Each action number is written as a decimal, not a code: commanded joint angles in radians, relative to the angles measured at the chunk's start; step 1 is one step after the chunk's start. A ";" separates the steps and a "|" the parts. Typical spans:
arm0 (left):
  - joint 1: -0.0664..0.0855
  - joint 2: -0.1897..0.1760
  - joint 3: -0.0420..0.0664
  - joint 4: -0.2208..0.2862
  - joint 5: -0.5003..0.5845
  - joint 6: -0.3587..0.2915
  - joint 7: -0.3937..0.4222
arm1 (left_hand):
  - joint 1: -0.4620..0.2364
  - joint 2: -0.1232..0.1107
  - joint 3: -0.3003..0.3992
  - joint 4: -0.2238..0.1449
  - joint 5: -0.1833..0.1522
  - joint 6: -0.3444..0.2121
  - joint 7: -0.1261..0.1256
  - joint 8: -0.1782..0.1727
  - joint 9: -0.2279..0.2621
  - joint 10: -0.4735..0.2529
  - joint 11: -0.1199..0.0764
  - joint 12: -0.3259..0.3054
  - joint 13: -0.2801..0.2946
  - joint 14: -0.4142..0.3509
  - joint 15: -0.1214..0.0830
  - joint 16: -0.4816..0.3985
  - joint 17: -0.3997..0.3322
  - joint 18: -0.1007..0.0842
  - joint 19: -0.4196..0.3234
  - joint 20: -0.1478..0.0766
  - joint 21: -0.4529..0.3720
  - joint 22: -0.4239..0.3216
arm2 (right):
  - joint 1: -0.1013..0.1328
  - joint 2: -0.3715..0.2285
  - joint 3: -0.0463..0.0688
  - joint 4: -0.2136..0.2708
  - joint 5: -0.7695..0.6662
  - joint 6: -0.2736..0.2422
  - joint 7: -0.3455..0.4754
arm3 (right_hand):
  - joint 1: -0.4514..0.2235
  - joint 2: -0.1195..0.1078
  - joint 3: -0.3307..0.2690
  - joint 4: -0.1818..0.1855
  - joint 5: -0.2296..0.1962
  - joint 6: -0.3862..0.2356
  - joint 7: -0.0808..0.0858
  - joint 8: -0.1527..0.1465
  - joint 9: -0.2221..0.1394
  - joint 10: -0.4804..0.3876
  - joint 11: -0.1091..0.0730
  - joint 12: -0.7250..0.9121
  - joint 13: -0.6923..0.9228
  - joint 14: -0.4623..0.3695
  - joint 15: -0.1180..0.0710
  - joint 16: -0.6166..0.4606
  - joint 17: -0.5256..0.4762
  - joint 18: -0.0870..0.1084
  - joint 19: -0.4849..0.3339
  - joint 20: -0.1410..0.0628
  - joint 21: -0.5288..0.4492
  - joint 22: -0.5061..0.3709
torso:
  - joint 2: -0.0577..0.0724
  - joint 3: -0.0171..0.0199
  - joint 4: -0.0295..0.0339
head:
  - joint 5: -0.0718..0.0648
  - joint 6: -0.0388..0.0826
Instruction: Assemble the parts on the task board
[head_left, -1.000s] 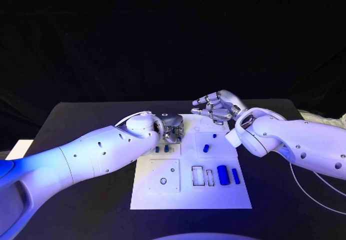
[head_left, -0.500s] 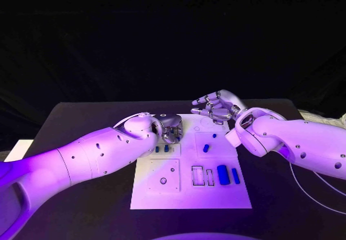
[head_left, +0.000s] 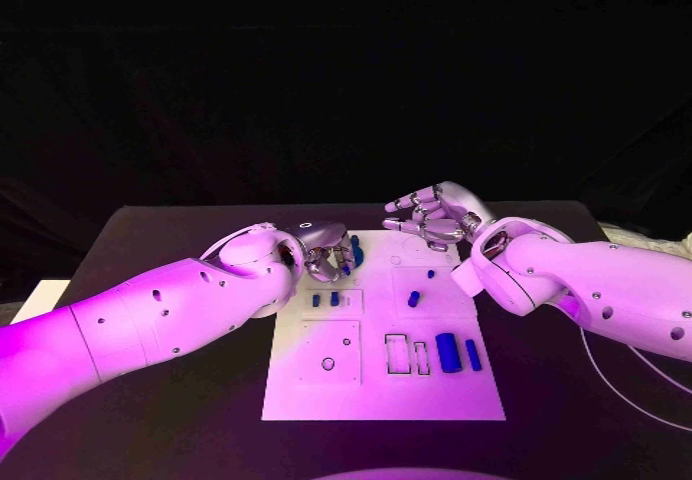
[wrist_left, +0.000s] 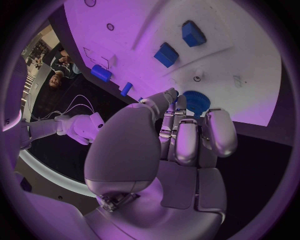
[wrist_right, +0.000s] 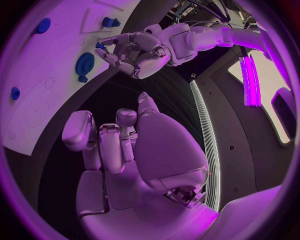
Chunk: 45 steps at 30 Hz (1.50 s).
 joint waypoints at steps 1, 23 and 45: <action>0.002 -0.023 0.005 0.026 0.049 -0.035 -0.001 | -0.008 -0.001 0.005 0.001 0.000 0.001 0.006 -0.005 0.000 0.000 0.006 -0.004 -0.003 0.021 0.003 0.005 -0.001 -0.011 0.006 0.003 0.006 0.001 | -0.001 0.000 0.000 0.000 -0.009 0.005 0.010 | 0.002 0.005 -0.003 -0.003 0.002 0.008 -0.001 0.002 0.000 -0.007 -0.001 -0.003 -0.001 0.054 -0.008 -0.004 0.022 0.006 -0.005 0.001 -0.005 0.000 | -0.002 -0.0005 0.0052 | 0.000 0.000; 0.000 -0.060 0.010 0.018 0.061 0.060 -0.037 | -0.031 -0.008 -0.001 -0.001 -0.004 0.007 0.005 -0.012 0.000 0.005 0.005 -0.015 -0.002 0.019 0.004 0.005 -0.008 -0.010 0.005 0.005 0.007 0.004 | -0.004 0.000 0.000 -0.002 -0.008 0.007 0.010 | 0.002 0.005 -0.003 -0.003 0.002 0.008 -0.001 0.002 0.000 -0.007 -0.001 -0.003 -0.001 0.054 -0.008 -0.004 0.022 0.006 -0.005 0.001 -0.005 0.000 | -0.001 -0.0004 0.0048 | 0.004 -0.002; -0.008 -0.033 0.003 -0.016 0.057 0.083 -0.048 | -0.034 -0.008 -0.003 0.000 -0.004 0.007 0.005 -0.013 -0.001 0.006 0.005 -0.017 -0.001 0.019 0.004 0.004 -0.010 -0.010 0.004 0.006 0.006 0.003 | -0.004 0.001 0.000 -0.002 -0.008 0.008 0.011 | 0.002 0.005 -0.003 -0.003 0.002 0.008 -0.001 0.002 0.000 -0.007 -0.001 -0.003 -0.001 0.054 -0.008 -0.004 0.022 0.006 -0.005 0.001 -0.005 0.000 | -0.001 -0.0010 0.0047 | 0.004 -0.003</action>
